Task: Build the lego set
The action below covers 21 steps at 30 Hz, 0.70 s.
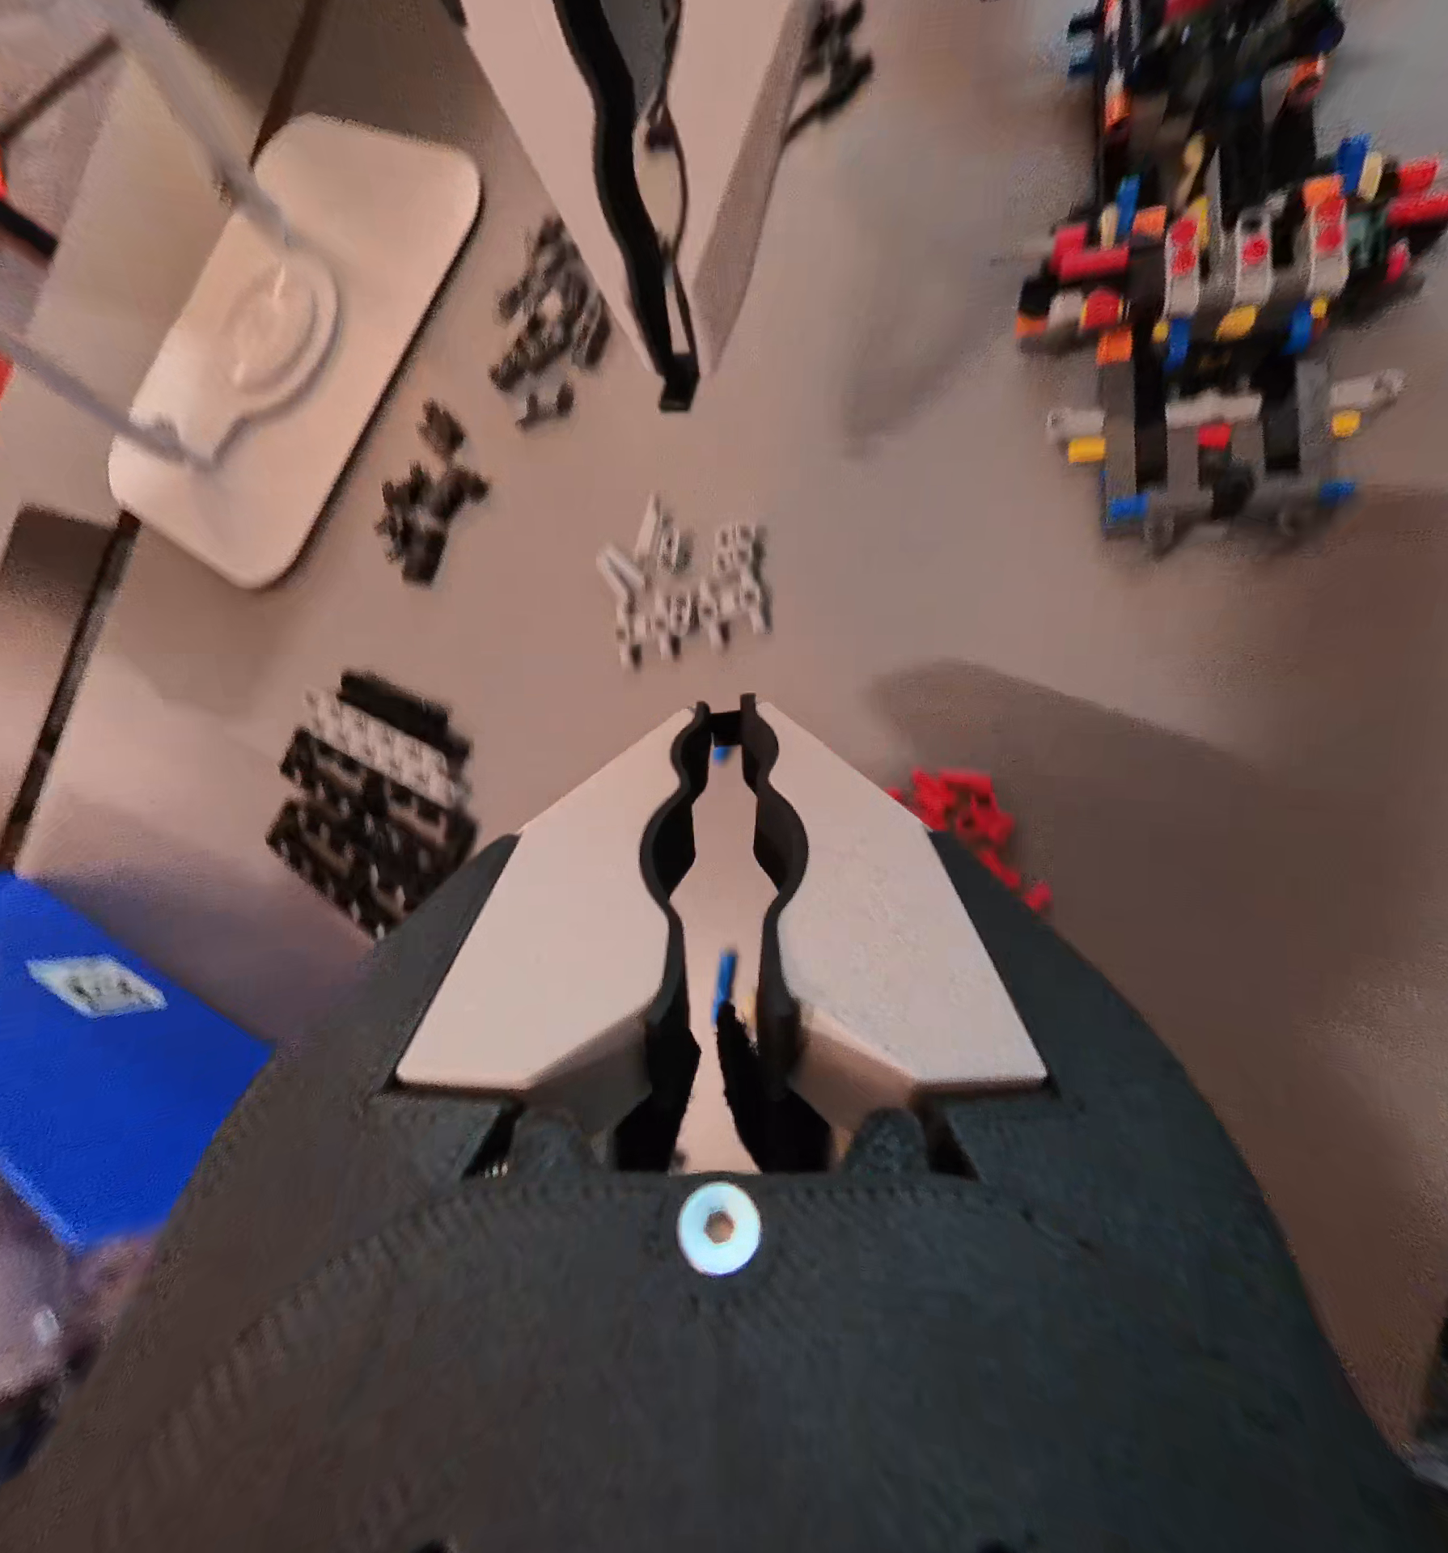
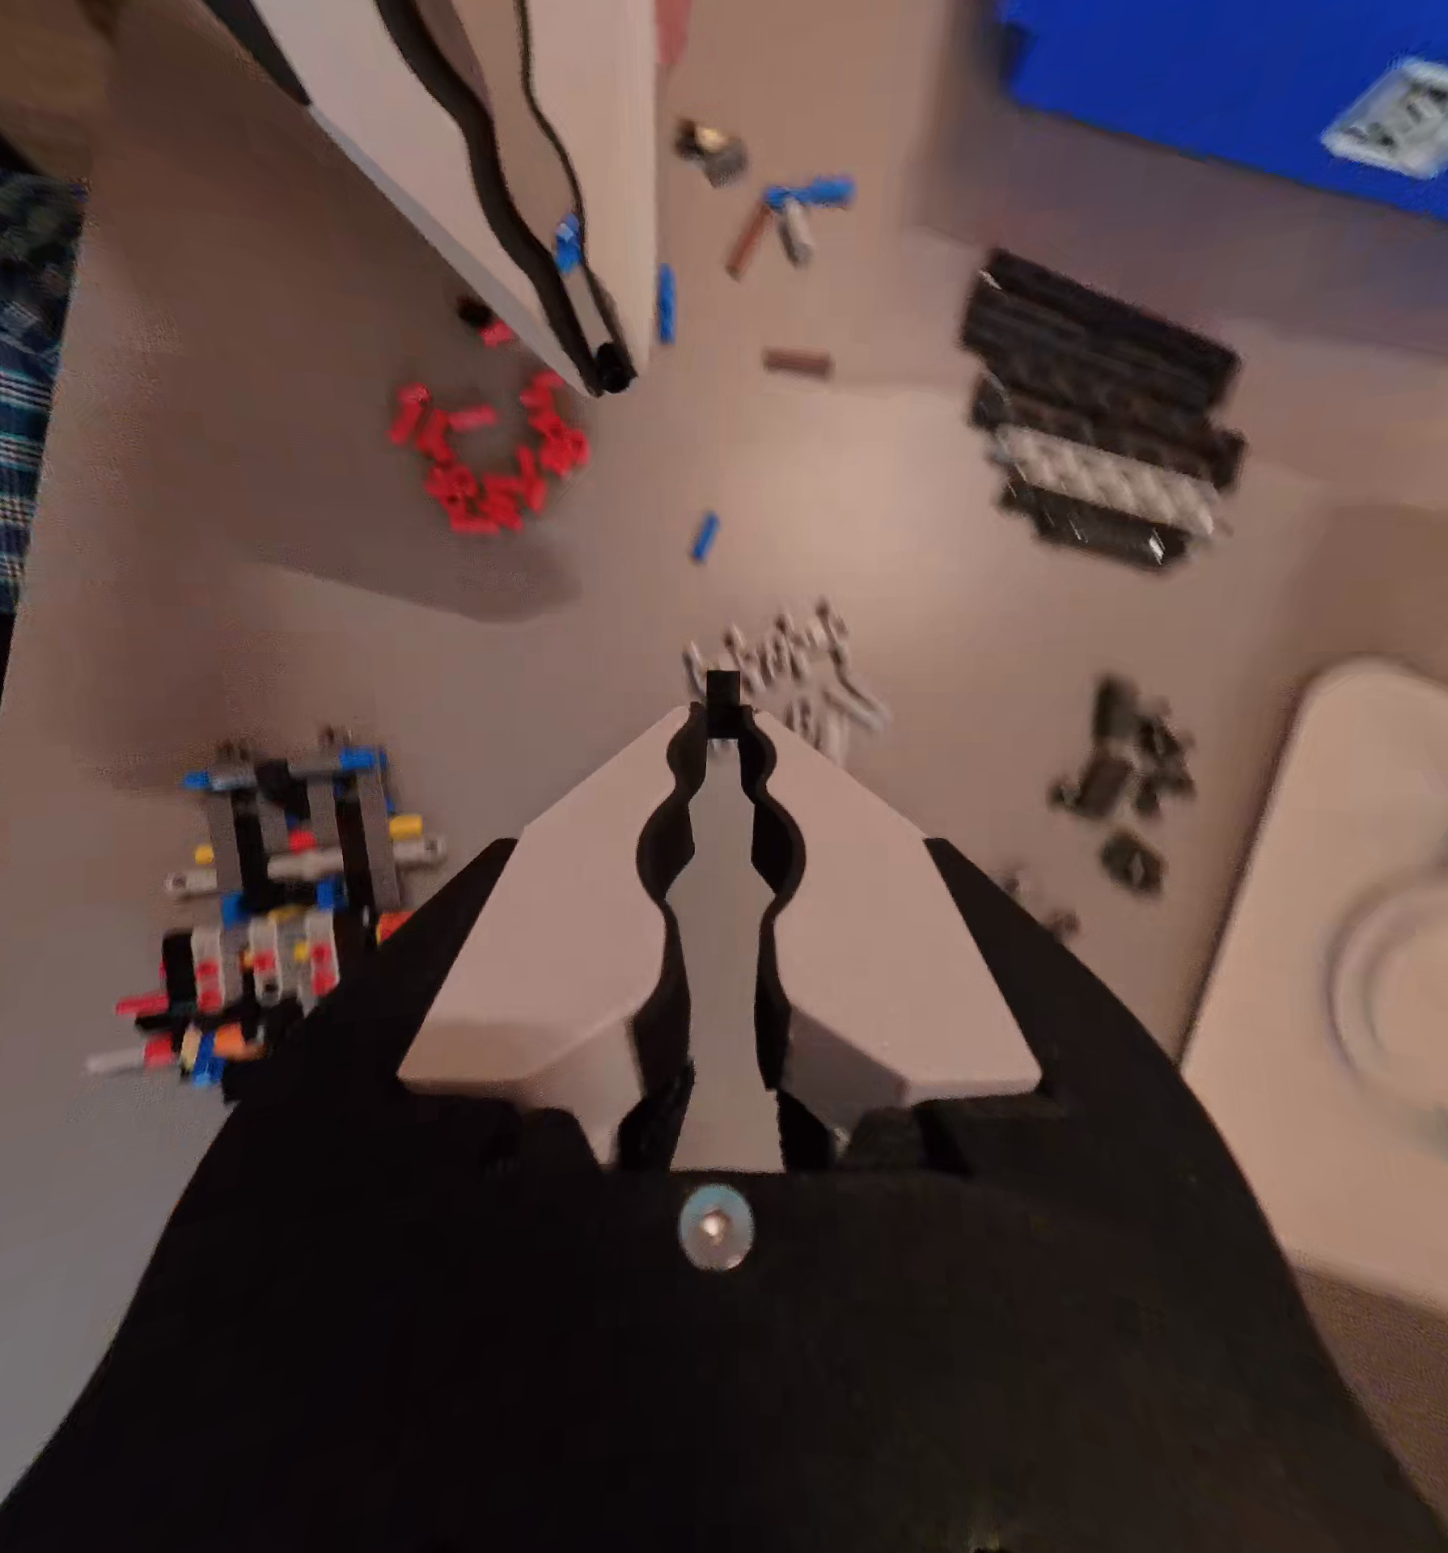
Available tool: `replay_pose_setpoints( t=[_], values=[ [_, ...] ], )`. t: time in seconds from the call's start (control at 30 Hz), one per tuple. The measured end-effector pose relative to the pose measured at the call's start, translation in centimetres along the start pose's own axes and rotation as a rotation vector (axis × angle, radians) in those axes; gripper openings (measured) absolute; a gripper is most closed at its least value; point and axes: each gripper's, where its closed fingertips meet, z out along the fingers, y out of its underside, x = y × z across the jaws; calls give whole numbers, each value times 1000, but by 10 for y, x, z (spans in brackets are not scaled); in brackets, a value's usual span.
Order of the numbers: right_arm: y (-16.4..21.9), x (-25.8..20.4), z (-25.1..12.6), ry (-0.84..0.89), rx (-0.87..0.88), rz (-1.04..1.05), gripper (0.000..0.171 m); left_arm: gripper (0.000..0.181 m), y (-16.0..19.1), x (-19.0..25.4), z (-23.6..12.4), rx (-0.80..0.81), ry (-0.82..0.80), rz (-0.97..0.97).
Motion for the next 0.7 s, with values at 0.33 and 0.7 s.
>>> replay_pose_setpoints(
  t=[0.33,0.7],
  values=[
    [142,26,-124,261,-10,336,4,5,-140,-9,90,67,118,192],
    [250,23,-136,324,-211,517,4,4,-230,3,202,89,233,102]
  ],
)
